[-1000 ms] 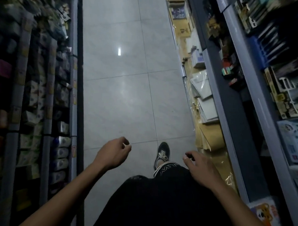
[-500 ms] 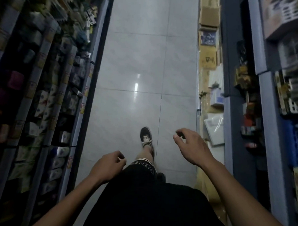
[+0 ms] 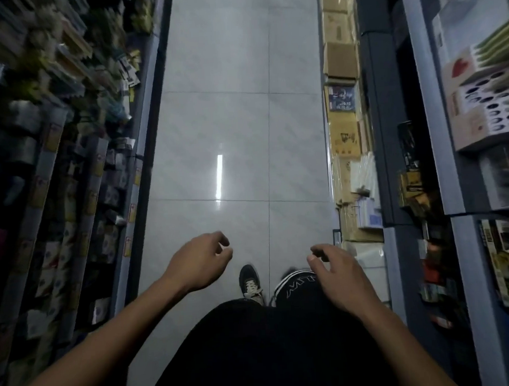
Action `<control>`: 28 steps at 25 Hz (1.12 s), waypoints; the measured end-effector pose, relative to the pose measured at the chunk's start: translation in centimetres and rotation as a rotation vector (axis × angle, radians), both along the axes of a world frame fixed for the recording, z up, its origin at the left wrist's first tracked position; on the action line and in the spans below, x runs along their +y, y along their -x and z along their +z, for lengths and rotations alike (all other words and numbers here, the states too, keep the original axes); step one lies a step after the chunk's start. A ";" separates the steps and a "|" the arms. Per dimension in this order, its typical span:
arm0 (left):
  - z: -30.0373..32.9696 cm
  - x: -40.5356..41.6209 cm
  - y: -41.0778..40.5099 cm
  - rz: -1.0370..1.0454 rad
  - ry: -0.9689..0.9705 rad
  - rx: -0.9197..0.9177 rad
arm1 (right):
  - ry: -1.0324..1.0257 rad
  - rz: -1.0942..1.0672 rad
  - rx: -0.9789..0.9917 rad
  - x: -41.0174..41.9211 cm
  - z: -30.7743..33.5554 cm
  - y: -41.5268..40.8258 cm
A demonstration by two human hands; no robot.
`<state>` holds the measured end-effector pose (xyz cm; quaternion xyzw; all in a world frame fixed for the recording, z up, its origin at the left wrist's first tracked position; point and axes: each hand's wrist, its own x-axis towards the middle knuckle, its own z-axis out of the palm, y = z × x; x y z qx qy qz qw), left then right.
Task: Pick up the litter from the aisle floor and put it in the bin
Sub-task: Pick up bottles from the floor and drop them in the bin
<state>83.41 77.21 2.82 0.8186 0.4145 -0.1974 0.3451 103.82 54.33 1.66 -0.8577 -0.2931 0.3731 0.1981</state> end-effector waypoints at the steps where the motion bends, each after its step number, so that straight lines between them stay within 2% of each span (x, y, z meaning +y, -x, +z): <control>1: 0.1 1.8 -1.9 -0.017 -0.006 -0.007 | -0.003 -0.025 0.010 0.9 -0.1 -1.2; 6: -0.7 10.3 -12.3 -0.072 -0.021 -0.011 | 0.026 -0.060 0.033 7.0 -1.8 -9.7; 10: -0.7 15.1 -19.3 -0.027 -0.018 0.014 | 0.020 -0.020 0.036 14.5 -2.0 -18.8; 19: -1.1 25.1 -26.8 0.144 0.017 0.092 | -0.048 0.232 -0.016 36.1 -0.1 -35.3; 23: -2.1 33.6 -30.5 0.205 0.043 0.099 | -0.039 0.280 -0.035 45.4 -0.6 -39.9; 28: -1.8 47.1 -37.7 0.179 0.025 0.057 | 0.004 0.180 -0.029 54.0 -0.5 -44.3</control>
